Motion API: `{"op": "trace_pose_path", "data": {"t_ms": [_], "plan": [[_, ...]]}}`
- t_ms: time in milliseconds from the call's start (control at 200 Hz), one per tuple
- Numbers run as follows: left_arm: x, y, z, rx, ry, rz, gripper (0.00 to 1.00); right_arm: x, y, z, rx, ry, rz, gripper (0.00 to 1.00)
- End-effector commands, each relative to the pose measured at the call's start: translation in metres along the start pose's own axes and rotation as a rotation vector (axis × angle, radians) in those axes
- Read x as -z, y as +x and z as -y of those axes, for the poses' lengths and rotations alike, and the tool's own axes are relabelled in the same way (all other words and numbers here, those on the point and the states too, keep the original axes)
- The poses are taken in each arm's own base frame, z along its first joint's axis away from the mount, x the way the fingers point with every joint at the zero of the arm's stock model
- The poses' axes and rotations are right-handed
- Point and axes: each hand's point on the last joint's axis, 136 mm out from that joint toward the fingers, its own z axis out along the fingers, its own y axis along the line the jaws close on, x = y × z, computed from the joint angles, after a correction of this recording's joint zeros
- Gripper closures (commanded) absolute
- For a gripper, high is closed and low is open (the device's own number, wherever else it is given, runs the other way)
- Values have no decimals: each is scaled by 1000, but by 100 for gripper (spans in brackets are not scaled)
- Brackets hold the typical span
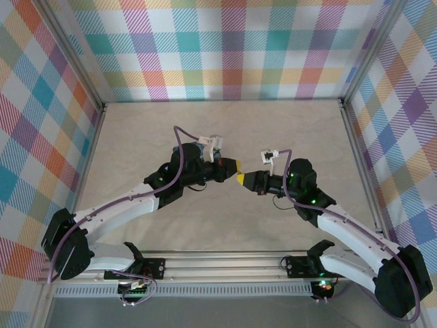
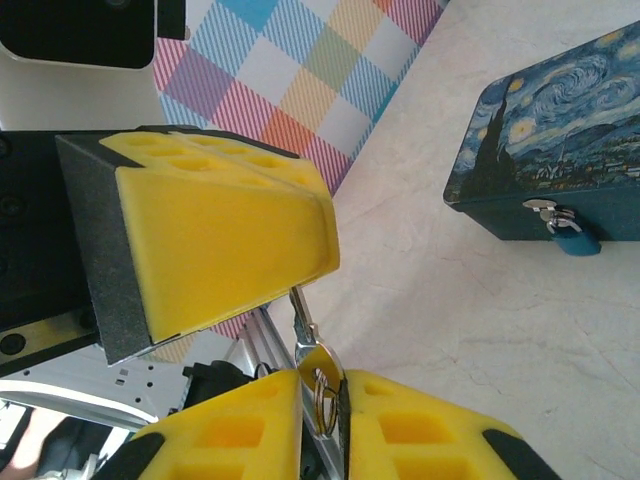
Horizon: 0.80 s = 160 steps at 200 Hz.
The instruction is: Unlock a padlock with a key
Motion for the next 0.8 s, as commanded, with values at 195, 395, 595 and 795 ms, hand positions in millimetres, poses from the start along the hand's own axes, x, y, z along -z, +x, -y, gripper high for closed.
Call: {"op": "trace_pose_path", "data": {"t_ms": [195,395,595,795], "plan": [[7,-10,15,-30,41,21,100,5,-16,-14,47,-9,53,98],[12,-13,12,-64,-4,23,84,8,-12,-4,59,42,44,100],[25,-24,4,-79,-66,60,50,11,1,17,58,140,2,100],[42,-37,-42,-70,-278,65,27,21,11,44,69,290,-17,100]]}}
